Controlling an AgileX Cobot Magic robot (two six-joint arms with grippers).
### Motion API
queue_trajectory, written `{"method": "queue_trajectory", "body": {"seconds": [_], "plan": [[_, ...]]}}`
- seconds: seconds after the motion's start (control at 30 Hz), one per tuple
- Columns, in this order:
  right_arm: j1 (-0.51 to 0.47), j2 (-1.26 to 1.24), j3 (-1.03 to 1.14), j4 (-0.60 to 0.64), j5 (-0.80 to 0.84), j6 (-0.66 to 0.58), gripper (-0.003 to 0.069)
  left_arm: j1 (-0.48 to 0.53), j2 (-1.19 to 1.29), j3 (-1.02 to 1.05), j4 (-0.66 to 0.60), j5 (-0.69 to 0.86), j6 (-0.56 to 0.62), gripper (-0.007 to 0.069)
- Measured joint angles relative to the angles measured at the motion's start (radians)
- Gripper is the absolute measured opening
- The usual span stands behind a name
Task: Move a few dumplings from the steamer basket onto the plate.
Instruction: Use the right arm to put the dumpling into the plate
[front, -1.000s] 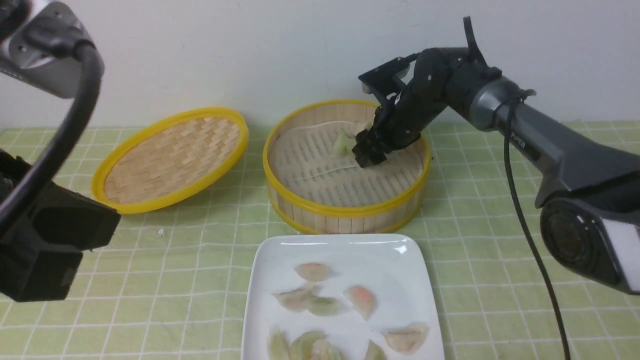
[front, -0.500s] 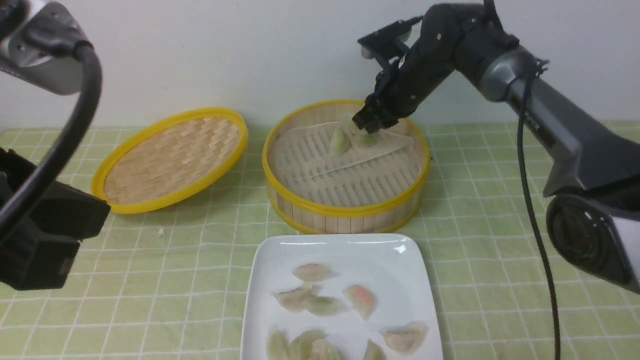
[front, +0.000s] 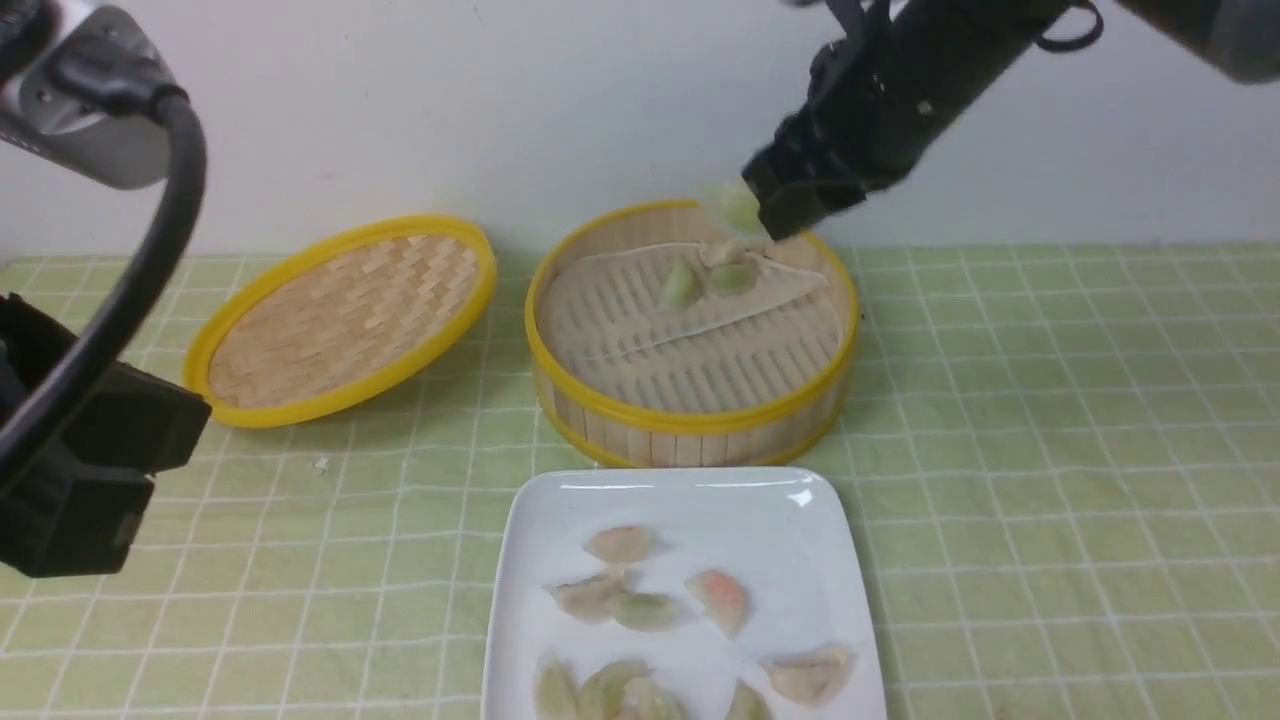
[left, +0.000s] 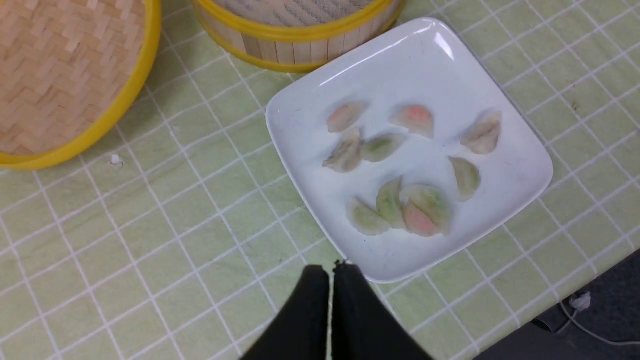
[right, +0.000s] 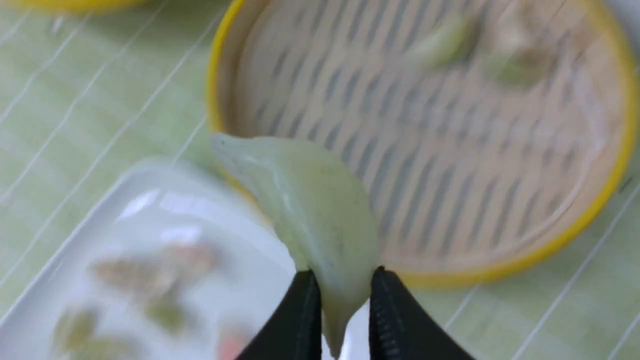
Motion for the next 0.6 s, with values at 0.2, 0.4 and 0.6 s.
{"method": "queue_trajectory", "body": {"seconds": [0.2,0.4,0.6], "plan": [[0.048,-0.114,0.405,0.047,-0.086,-0.025,0.0099,0.000,0.001,0.000,0.008,0.000,0.000,-0.0006],[0.061,-0.067,0.543,0.085,-0.282,-0.032,0.0106,0.000,0.002,0.000,0.008,0.000,0.000,-0.0006],[0.061,-0.028,0.545,0.094,-0.361,-0.038,0.0240,0.000,0.002,0.000,0.008,0.000,0.000,-0.0006]]}}
